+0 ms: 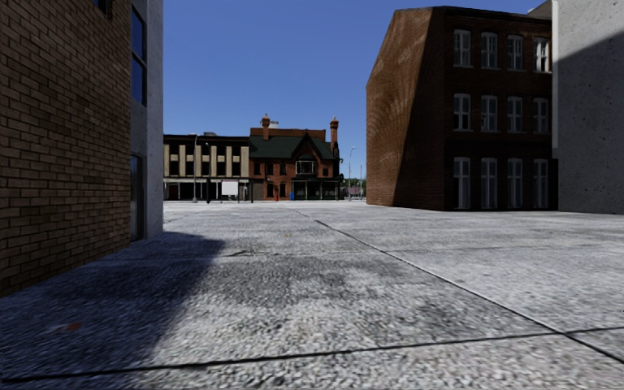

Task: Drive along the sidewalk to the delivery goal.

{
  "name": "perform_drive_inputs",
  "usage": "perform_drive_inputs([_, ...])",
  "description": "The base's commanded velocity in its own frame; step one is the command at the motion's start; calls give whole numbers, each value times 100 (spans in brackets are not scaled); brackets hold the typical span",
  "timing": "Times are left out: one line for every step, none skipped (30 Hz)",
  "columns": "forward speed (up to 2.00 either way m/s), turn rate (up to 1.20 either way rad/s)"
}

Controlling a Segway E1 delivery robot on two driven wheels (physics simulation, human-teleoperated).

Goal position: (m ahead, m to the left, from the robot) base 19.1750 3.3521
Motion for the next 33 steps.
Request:
perform_drive_inputs([200,0])
perform_drive_inputs([200,1])
perform_drive_inputs([200,12])
perform_drive_inputs([200,12])
perform_drive_inputs([200,22])
perform_drive_inputs([200,29])
perform_drive_inputs([200,36])
perform_drive_inputs([200,38])
perform_drive_inputs([200,38])
perform_drive_inputs([200,39])
perform_drive_inputs([200,39])
perform_drive_inputs([200,39])
perform_drive_inputs([200,39])
perform_drive_inputs([200,39])
perform_drive_inputs([200,39])
perform_drive_inputs([200,39])
perform_drive_inputs([200,39])
perform_drive_inputs([200,39])
perform_drive_inputs([200,39])
perform_drive_inputs([200,39])
perform_drive_inputs([200,39])
perform_drive_inputs([200,39])
perform_drive_inputs([200,39])
perform_drive_inputs([200,39])
perform_drive_inputs([200,33])
perform_drive_inputs([200,0])
perform_drive_inputs([200,0])
perform_drive_inputs([200,0])
perform_drive_inputs([200,0])
perform_drive_inputs([200,0])
perform_drive_inputs([200,0])
perform_drive_inputs([200,0])
perform_drive_inputs([200,0])
